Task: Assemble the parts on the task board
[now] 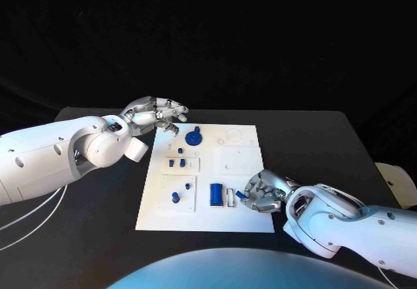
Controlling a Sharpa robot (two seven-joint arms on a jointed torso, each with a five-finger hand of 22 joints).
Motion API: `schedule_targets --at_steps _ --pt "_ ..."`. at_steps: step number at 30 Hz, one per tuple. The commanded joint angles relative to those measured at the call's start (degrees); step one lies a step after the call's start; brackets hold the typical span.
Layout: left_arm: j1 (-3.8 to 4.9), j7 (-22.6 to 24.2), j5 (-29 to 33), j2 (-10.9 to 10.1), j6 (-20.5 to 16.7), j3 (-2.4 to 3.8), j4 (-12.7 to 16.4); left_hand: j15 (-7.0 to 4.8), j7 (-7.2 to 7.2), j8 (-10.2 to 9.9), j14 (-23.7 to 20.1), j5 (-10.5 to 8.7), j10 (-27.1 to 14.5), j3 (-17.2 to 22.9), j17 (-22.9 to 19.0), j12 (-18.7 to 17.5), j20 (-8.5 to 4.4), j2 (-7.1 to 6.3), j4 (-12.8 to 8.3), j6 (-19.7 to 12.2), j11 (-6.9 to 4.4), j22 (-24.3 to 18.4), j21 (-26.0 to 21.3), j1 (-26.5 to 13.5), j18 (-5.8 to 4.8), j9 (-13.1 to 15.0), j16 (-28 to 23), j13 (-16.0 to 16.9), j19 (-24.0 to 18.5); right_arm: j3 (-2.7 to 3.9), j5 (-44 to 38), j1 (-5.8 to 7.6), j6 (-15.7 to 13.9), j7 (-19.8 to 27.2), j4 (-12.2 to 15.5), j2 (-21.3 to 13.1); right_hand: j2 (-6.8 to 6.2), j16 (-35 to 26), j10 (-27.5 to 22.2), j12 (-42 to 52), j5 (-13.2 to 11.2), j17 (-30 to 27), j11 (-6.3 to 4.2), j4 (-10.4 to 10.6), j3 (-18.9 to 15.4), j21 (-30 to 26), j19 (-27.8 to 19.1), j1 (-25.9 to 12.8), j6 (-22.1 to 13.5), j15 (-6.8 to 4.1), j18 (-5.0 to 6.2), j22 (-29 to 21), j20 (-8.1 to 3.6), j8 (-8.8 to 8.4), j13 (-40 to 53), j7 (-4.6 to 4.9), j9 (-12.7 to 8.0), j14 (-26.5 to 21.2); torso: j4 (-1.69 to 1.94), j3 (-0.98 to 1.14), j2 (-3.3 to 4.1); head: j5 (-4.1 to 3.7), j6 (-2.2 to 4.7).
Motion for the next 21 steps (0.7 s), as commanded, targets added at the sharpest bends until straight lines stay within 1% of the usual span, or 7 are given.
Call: schedule_targets --at_steps 1,4,8,13,17,19,21 --pt "0.02 0.16 0.30 0.16 0.69 0.03 0.19 0.12 0.02 0.36 -0.45 0.02 -0.39 -0.12 0.07 0.21 0.08 0.15 0.16 -0.48 0.17 -0.08 -0.11 0.48 1.10 -0.07 -0.31 0.05 -0.30 0.01 5.37 0.02 -0.88 1.72 -0.52 0.94 0.03 0.23 0.72 0.07 -0.08 15.10 -0.28 -3.57 3.30 -0.38 -0.07 -0.59 0.30 -0.36 -0.02 5.06 -0.13 -0.43 7.78 -0.49 -0.18 5.97 0.01 0.00 0.04 0.06 0.01" --pt "0.02 0.16 0.21 0.17 0.70 0.03 0.29 0.12 0.02 0.36 -0.45 0.02 -0.39 -0.12 0.07 0.21 0.08 0.15 0.16 -0.48 0.17 -0.08 -0.11 0.48 1.10 -0.07 -0.31 0.05 -0.30 0.00 5.90 -0.04 -0.56 1.86 -1.50 2.15 0.04 0.23 0.67 0.04 -0.09 15.10 -0.27 -3.46 3.13 -0.72 -0.13 -1.23 0.32 -0.36 0.02 4.97 -0.13 -0.60 7.75 -0.48 -0.29 5.97 0.05 0.01 0.09 0.09 0.01" --pt "0.02 0.15 0.08 0.11 0.66 0.03 0.34 0.12 0.02 0.36 -0.45 0.02 -0.39 -0.12 0.07 0.21 0.08 0.15 0.16 -0.48 0.17 -0.08 -0.11 0.48 1.10 -0.07 -0.31 0.05 -0.30 0.00 5.78 -0.13 -0.57 1.81 -2.27 3.02 -0.27 0.23 0.67 0.07 -0.30 15.10 -0.29 -3.44 2.44 -0.75 -0.11 -2.20 0.53 -0.36 0.01 4.95 -0.13 -0.81 7.77 -0.51 -0.46 5.97 -0.03 0.04 0.02 0.24 0.01" --pt "0.03 0.15 -0.01 0.11 0.66 0.03 0.41 0.12 0.02 0.36 -0.45 0.02 -0.39 -0.12 0.07 0.21 0.08 0.15 0.16 -0.48 0.17 -0.08 -0.11 0.48 1.10 -0.07 -0.31 0.05 -0.30 0.01 5.51 -0.17 -0.52 1.46 -3.30 4.18 -0.14 0.23 0.70 0.12 -0.37 15.10 -0.31 -3.23 1.96 -0.79 -0.09 -2.86 0.77 -0.38 0.01 4.93 -0.14 -0.94 7.81 -0.56 -0.58 5.97 0.00 0.04 -0.03 0.26 0.01" --pt "0.03 0.14 -0.03 0.07 0.62 0.03 0.48 0.12 0.00 0.50 -0.50 0.03 -0.46 -0.23 0.01 0.30 0.09 0.24 0.31 -0.56 0.17 -0.08 -0.09 0.64 1.10 -0.12 -0.32 0.06 -0.32 0.01 4.64 -0.18 -0.68 1.57 -3.56 4.56 0.03 0.23 0.74 0.20 -0.23 15.10 -0.36 -2.93 1.54 -0.92 -0.08 -3.63 1.07 -0.41 0.02 4.89 -0.15 -1.06 7.87 -0.63 -0.70 5.97 0.07 0.08 0.06 0.34 0.01" --pt "0.03 0.13 -0.03 0.02 0.58 0.03 0.49 0.12 0.01 0.50 -0.50 0.04 -0.47 -0.23 0.02 0.30 0.09 0.23 0.31 -0.58 0.17 -0.08 -0.09 0.65 1.10 -0.12 -0.32 0.06 -0.32 0.01 4.12 -0.19 -0.50 1.41 -3.77 4.69 -0.09 0.23 0.72 0.18 -0.22 15.10 -0.37 -2.71 1.19 -0.98 -0.07 -4.20 1.18 -0.42 0.03 4.87 -0.16 -1.18 7.85 -0.63 -0.80 5.97 0.01 0.09 0.02 0.37 0.01" --pt "0.03 0.13 -0.03 0.00 0.58 0.03 0.51 0.12 0.01 0.50 -0.50 0.04 -0.47 -0.23 0.02 0.30 0.09 0.23 0.31 -0.58 0.17 -0.08 -0.09 0.65 1.10 -0.12 -0.32 0.06 -0.32 0.01 3.78 -0.19 -0.21 1.14 -3.95 4.75 -0.13 0.23 0.69 0.14 -0.35 15.10 -0.37 -2.39 0.85 -1.09 -0.07 -4.84 1.29 -0.43 0.04 4.84 -0.17 -1.33 7.82 -0.63 -0.91 5.97 -0.01 0.05 -0.02 0.41 0.01"
